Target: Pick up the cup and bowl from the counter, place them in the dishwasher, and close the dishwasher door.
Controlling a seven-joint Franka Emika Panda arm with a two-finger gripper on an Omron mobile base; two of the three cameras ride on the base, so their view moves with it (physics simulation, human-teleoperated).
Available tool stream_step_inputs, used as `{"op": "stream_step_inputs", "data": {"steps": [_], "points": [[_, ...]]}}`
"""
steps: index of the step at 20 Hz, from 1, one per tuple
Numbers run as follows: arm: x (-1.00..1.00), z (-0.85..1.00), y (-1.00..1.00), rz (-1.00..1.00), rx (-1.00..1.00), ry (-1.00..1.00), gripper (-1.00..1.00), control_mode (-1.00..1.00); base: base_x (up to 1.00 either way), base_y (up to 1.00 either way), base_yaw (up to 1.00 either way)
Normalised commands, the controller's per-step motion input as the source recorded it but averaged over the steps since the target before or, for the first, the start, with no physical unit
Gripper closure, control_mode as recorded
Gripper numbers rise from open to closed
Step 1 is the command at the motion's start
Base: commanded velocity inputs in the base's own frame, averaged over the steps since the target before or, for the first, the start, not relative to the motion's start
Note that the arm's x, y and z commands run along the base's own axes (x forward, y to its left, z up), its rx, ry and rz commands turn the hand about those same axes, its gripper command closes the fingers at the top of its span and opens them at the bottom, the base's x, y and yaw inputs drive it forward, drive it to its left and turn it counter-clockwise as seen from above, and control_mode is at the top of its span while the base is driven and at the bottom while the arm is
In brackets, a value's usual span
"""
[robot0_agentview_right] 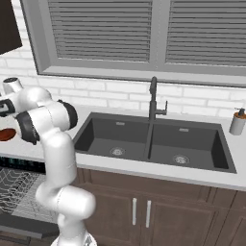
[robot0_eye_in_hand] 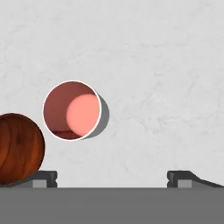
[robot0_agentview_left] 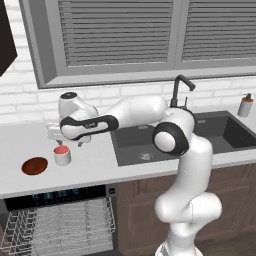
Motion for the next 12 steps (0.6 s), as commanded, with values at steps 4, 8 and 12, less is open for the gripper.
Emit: {"op": "stream_step_inputs", "data": {"steps": [4,8,12], "points": [[0.17,-0.17,0.02,0.00,0.00,0.00,-1.00,-1.00,0.00,0.00,0.00],[0.28,-0.28,0.09,0.00,0.00,0.00,-1.00,-1.00,0.00,0.00,0.00],[0.21,-0.26,0.11,0.00,0.01,0.00,-1.00,-1.00,0.00,0.00,0.00]]}}
